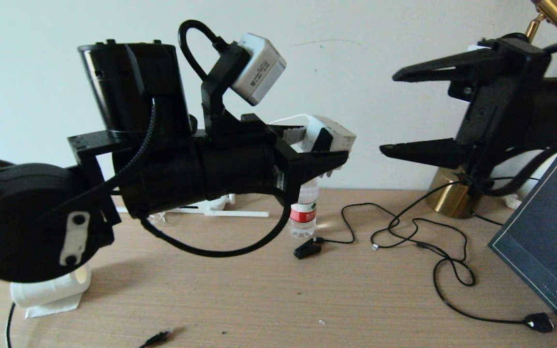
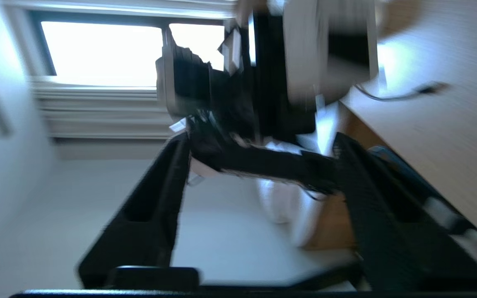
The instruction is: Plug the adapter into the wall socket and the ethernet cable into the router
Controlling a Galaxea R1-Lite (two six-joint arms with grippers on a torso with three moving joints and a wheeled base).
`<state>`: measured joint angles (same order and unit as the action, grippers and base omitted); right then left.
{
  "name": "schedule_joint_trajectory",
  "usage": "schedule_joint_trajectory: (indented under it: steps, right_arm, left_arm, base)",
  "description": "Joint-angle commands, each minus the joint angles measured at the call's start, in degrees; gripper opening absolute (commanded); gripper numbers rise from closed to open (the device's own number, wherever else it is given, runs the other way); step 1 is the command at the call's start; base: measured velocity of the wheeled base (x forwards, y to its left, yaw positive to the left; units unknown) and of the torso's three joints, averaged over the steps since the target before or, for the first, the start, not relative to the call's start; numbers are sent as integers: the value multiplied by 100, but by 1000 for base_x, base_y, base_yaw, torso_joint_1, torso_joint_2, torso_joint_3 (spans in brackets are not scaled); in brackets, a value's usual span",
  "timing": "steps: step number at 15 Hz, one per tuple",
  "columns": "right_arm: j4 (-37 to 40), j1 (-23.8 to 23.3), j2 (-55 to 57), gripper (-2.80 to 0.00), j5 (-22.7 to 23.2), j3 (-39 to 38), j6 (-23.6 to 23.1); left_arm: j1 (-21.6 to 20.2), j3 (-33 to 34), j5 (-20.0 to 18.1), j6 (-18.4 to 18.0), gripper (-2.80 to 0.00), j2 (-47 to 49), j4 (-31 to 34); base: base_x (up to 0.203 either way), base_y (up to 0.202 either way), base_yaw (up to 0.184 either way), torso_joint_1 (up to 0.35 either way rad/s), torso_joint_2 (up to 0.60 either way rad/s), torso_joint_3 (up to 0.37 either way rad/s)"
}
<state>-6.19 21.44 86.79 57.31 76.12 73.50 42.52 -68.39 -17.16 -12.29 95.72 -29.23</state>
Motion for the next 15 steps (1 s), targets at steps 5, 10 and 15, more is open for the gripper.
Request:
schedule_joint_trajectory:
  steps: [5, 10, 15]
  right_arm:
    - [-1640, 97, 778, 0, 26, 43, 1334]
    - [-1663, 62, 765, 0, 29, -202, 1308]
    - [-1858, 123, 866, 0, 255, -203, 1325]
  left_arm:
    - [37, 10, -167, 25, -280, 29, -431]
    - [37, -27, -182, 119, -280, -52, -478]
    - [109, 1, -400, 271, -280, -106, -478]
  base:
    - [0, 0, 0, 0, 0, 0]
    - [0, 0, 0, 0, 0, 0]
    - [0, 0, 0, 0, 0, 0]
